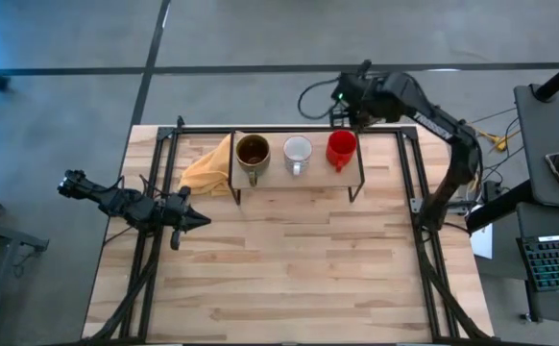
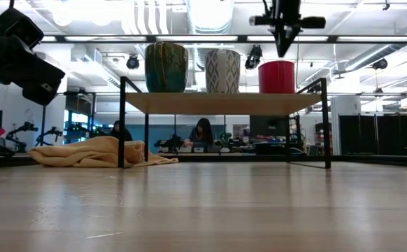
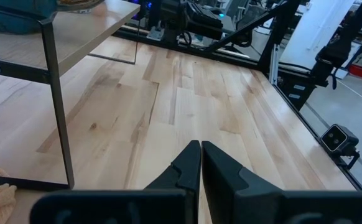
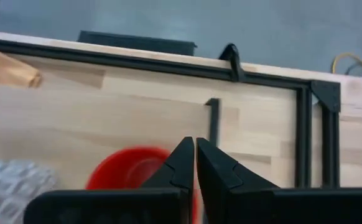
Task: Stack small to large cups/mugs on shelf
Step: Return to Home Position
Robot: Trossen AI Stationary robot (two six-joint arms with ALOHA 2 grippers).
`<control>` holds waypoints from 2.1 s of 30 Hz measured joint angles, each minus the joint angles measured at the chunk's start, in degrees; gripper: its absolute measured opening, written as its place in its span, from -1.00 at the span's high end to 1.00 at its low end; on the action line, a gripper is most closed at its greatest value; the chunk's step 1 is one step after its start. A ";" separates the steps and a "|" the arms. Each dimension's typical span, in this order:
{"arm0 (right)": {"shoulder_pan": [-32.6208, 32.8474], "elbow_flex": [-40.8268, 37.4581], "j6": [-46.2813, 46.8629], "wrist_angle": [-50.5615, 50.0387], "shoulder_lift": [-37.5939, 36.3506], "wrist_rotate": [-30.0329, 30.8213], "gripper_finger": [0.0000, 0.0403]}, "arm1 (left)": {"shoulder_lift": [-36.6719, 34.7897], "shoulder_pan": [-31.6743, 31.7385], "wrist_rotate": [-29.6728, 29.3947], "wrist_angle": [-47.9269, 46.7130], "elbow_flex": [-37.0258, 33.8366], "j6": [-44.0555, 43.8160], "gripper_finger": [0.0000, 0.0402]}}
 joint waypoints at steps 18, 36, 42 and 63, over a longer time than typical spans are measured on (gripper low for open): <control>-13.74 -10.99 -9.55 10.52 0.21 -16.06 0.95 | 0.00 0.00 0.01 0.00 0.00 0.00 1.00; -8.27 -14.51 -7.44 13.28 0.01 -17.23 0.95 | 0.00 0.00 0.01 0.00 0.00 0.00 1.00; -6.74 -14.51 -6.32 10.30 -0.05 -14.09 0.95 | 0.00 0.00 0.00 0.00 0.00 0.00 1.00; 2.86 4.37 -25.86 27.78 -12.33 -8.11 0.95 | 0.00 0.00 0.02 0.00 0.00 -0.02 1.00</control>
